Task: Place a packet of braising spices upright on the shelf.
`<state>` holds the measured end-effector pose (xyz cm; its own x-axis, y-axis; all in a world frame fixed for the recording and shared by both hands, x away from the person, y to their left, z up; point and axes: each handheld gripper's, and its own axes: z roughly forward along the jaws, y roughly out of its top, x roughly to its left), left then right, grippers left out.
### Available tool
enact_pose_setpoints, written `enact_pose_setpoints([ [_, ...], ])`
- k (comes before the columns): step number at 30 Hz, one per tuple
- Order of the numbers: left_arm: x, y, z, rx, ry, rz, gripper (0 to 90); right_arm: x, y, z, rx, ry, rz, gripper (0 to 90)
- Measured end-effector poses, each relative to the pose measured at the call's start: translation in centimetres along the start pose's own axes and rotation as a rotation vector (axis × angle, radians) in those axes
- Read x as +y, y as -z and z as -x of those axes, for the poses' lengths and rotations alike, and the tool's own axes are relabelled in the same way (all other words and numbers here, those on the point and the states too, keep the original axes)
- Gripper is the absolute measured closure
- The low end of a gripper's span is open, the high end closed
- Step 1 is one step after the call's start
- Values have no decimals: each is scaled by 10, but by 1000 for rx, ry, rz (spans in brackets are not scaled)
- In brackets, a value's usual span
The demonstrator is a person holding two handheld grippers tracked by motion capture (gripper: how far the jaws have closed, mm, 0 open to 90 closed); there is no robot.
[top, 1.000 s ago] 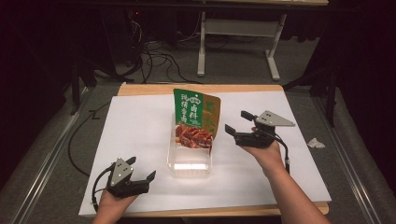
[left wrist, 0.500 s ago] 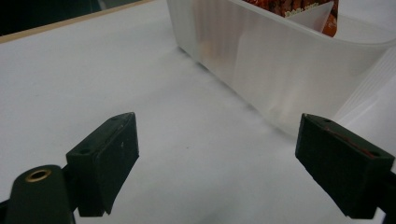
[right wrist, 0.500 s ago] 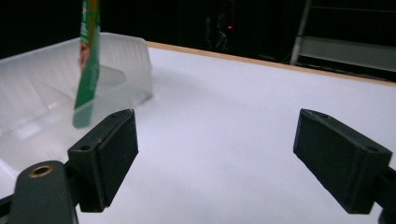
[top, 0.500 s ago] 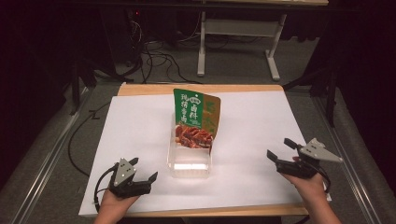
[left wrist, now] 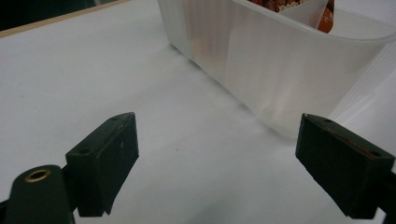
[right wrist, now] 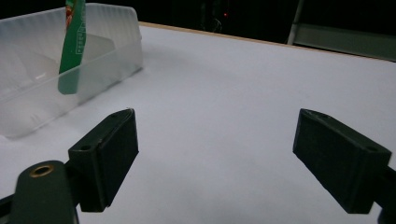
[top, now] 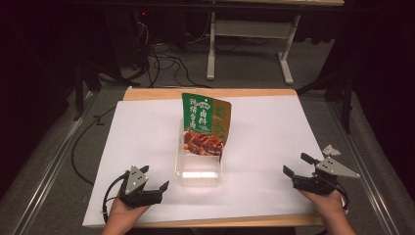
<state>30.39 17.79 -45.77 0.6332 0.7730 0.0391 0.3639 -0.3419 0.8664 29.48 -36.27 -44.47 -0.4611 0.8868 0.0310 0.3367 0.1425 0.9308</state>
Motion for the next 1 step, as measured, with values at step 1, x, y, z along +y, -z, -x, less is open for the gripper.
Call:
enact_pose_setpoints([
  [1,0,1,0,2,3,3,136,0,0,1,2,-4,2,146],
])
